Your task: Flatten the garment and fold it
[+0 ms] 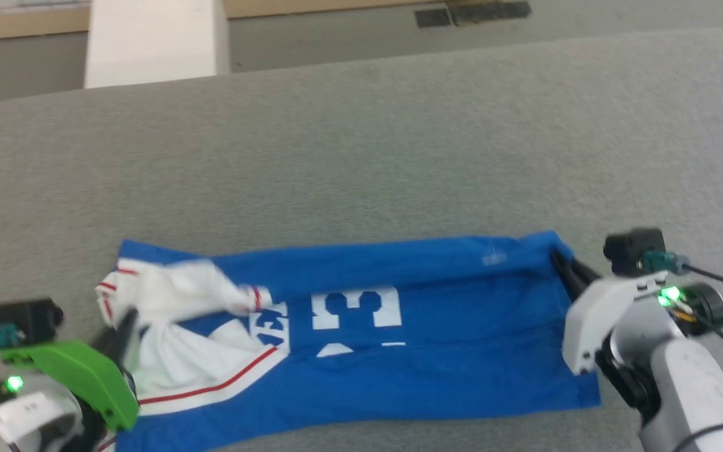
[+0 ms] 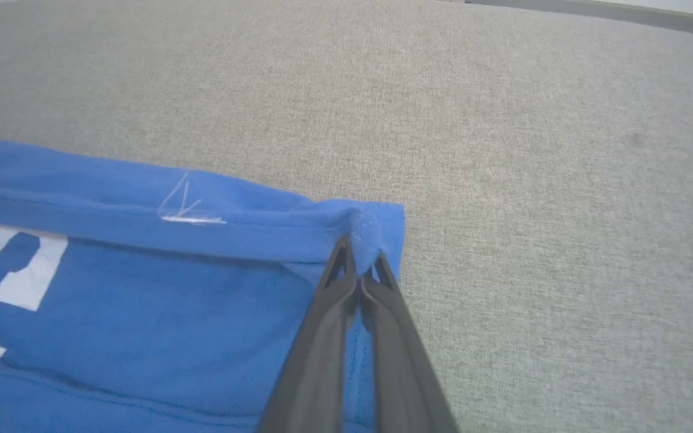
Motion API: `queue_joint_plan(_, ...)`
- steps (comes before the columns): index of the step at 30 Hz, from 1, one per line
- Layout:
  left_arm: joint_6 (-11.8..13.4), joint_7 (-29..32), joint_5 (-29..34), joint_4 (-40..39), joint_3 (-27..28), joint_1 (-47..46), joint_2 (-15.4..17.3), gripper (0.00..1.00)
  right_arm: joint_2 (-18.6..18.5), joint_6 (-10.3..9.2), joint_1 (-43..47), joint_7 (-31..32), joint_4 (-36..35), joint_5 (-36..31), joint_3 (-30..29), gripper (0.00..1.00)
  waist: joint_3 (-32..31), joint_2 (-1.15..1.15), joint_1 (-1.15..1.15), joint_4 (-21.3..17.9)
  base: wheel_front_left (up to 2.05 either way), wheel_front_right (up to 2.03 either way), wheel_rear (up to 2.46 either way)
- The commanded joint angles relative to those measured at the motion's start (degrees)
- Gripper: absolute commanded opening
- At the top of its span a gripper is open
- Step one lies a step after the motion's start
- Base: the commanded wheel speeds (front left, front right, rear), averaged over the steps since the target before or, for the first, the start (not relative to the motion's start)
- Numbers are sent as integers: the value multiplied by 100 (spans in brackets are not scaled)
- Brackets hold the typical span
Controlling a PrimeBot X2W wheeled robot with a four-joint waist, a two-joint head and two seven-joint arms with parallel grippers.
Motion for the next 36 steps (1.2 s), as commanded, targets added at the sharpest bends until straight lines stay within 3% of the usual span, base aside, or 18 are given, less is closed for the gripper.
queue_joint_plan(1, 32, 57, -55, 26, -38, 142, 8, 0, -52, -9, 152, 165, -80, 57, -22, 0, -201, 31, 1, 252, 0, 0, 0)
queue_joint_plan(13, -93, 699, -133, 487, -641, 509, -66, 0, -233, -9, 893, 1966, -517, 64, 39, 0, -146, 31, 1, 418, 0, 0, 0)
queue_joint_plan(19, -287, 909, -151, 656, -919, 418, -183, 0, -62, -9, 978, 2253, -463, 79, 6, 0, -126, 31, 1, 452, 0, 0, 0)
queue_joint_plan(22, -273, 731, -168, 689, -863, 326, -312, 0, 10, -9, 1007, 2207, -514, 117, -66, 0, -154, 31, 1, 472, 0, 0, 0)
queue_joint_plan(23, -262, 604, -157, 688, -824, 293, -367, 65, 36, -9, 1022, 2141, -554, 113, -113, 0, -177, 31, 1, 479, 0, 0, 0)
queue_joint_plan(24, -268, 517, -127, 685, -816, 279, -391, 86, 57, -9, 1040, 2079, -591, 114, -149, 22, -199, 31, 1, 484, 0, 0, 0)
queue_joint_plan(25, -271, 374, -66, 676, -800, 266, -410, 100, 91, -9, 1072, 2002, -636, 128, -202, 47, -234, 31, 1, 490, 0, 0, 0)
queue_joint_plan(26, -279, 237, -23, 663, -779, 255, -436, 100, 121, -9, 1105, 1948, -669, 152, -244, 76, -266, 31, 1, 498, 0, 0, 0)
queue_joint_plan(28, -278, -202, 169, 580, -722, 220, -490, 100, 188, -9, 1208, 1828, -770, 238, -329, 100, -335, 31, 1, 520, 0, 0, 0)
queue_joint_plan(36, -123, -1778, 779, 684, -610, 148, -909, 100, 376, -9, 1724, 992, -1313, 297, -744, 100, -637, 31, 1, 695, 0, 0, 0)
